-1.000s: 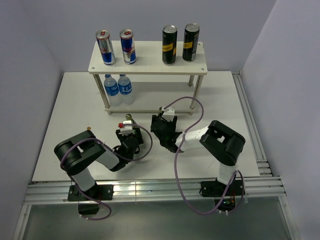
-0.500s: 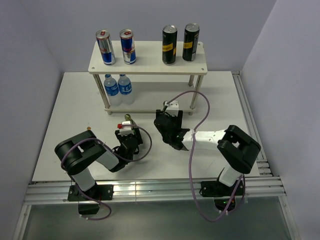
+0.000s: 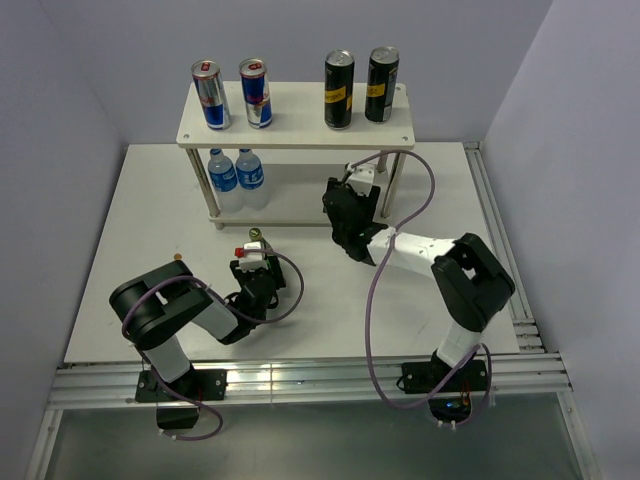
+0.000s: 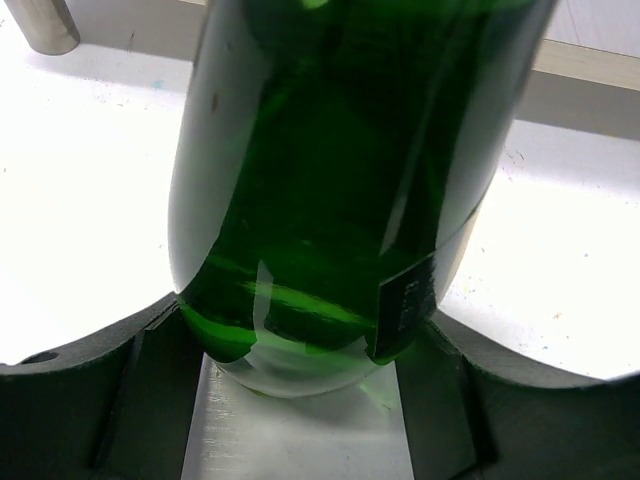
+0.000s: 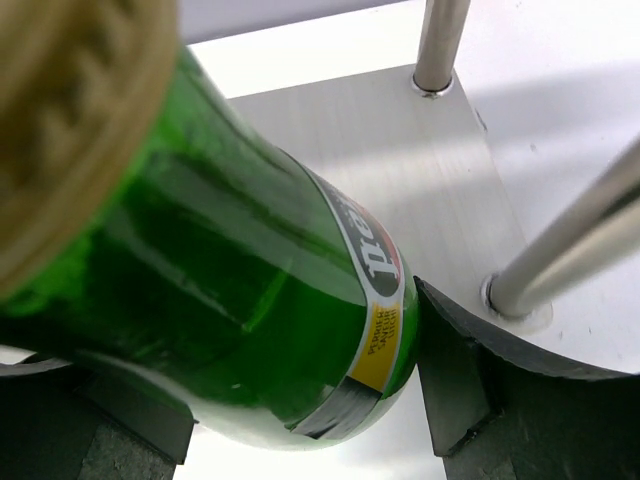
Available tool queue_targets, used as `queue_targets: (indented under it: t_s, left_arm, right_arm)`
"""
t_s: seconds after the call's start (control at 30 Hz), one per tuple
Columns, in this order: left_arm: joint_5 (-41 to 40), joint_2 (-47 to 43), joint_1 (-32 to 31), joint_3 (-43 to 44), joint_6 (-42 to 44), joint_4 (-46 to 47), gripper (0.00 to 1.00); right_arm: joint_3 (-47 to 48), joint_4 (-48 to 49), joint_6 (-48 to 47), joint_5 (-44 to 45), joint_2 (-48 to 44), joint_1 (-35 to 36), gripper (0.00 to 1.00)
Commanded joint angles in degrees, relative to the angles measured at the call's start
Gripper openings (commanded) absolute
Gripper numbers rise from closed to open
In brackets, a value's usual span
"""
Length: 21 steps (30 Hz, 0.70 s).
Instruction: Place and organize the beverage onto the shelf
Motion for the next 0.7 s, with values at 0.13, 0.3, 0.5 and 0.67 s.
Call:
queue_targets:
  t_s: [0.13, 0.3, 0.5, 0.67]
  left_arm:
    - [0.31, 0.97, -0.35, 0.67, -1.99, 0.89, 0.0]
    - [0.22, 1.23, -0.61, 0.67, -2.08, 0.81, 0.0]
    - [0.04, 1.93, -0.96, 1.11, -1.82, 0.45, 0.0]
    - [0.04, 2.29, -1.31, 1.38, -1.55, 0.71, 0.0]
  right_arm:
    - [7.39, 6.45, 1.02, -0.61, 4.29, -3.79, 0.0]
    - [10.37, 5.31, 2.34, -0.7, 7.46, -4.93, 0.0]
    - [11.78, 3.39, 4.18, -0.35, 8.7, -5.55, 0.0]
    - [12.05, 1.53, 5.59, -0.62, 8.96, -5.73, 0.75]
